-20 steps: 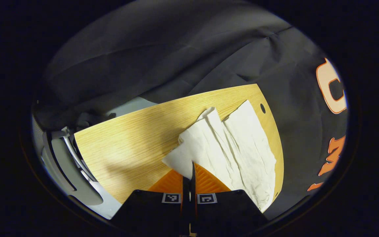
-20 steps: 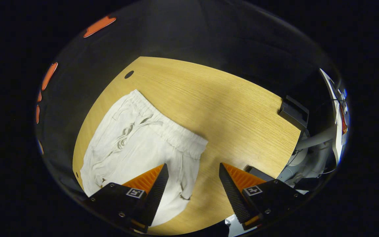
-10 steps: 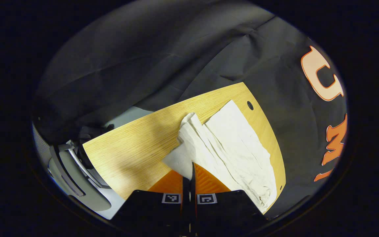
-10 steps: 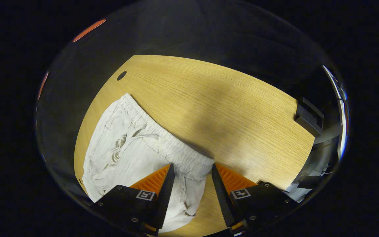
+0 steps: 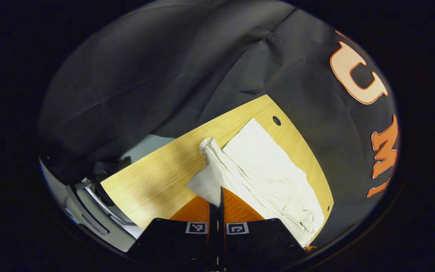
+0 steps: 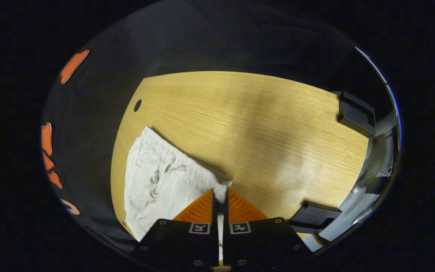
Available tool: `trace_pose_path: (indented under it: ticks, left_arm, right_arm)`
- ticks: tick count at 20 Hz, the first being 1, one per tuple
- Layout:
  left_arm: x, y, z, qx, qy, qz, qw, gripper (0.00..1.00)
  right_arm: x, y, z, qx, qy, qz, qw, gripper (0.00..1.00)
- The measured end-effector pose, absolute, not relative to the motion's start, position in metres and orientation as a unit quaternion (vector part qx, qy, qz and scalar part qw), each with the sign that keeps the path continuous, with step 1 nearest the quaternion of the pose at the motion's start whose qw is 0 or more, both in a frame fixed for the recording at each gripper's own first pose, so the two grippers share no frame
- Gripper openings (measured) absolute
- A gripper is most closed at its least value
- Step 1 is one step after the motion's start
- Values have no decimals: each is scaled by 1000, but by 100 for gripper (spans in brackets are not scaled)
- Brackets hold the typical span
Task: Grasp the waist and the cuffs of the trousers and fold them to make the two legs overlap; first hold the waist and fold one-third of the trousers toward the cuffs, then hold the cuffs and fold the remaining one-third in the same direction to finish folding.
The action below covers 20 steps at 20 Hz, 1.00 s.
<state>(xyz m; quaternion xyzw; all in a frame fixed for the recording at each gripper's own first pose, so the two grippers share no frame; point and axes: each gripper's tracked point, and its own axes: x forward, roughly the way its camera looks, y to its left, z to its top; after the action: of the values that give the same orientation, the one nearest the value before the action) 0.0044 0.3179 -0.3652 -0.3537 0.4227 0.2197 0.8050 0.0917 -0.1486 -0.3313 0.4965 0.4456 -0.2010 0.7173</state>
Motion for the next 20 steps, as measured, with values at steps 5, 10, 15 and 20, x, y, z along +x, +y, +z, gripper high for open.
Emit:
trace_pose_path:
  ticks: [5, 10, 15, 20]
  left_arm:
    - [33, 314, -339, -284, 440, 179, 833, 4]
    - [65, 317, -329, -253, 464, 153, 835, 4]
    - [103, 330, -342, -237, 496, 113, 827, 4]
    - [146, 346, -369, -224, 526, 87, 816, 4]
  right_arm:
    - [113, -145, -294, 497, 447, -176, 723, 5]
    - [132, -138, -278, 493, 462, -161, 719, 4]
    - [164, -134, -256, 514, 451, -163, 711, 5]
    - [214, -123, -236, 549, 438, -154, 695, 5]
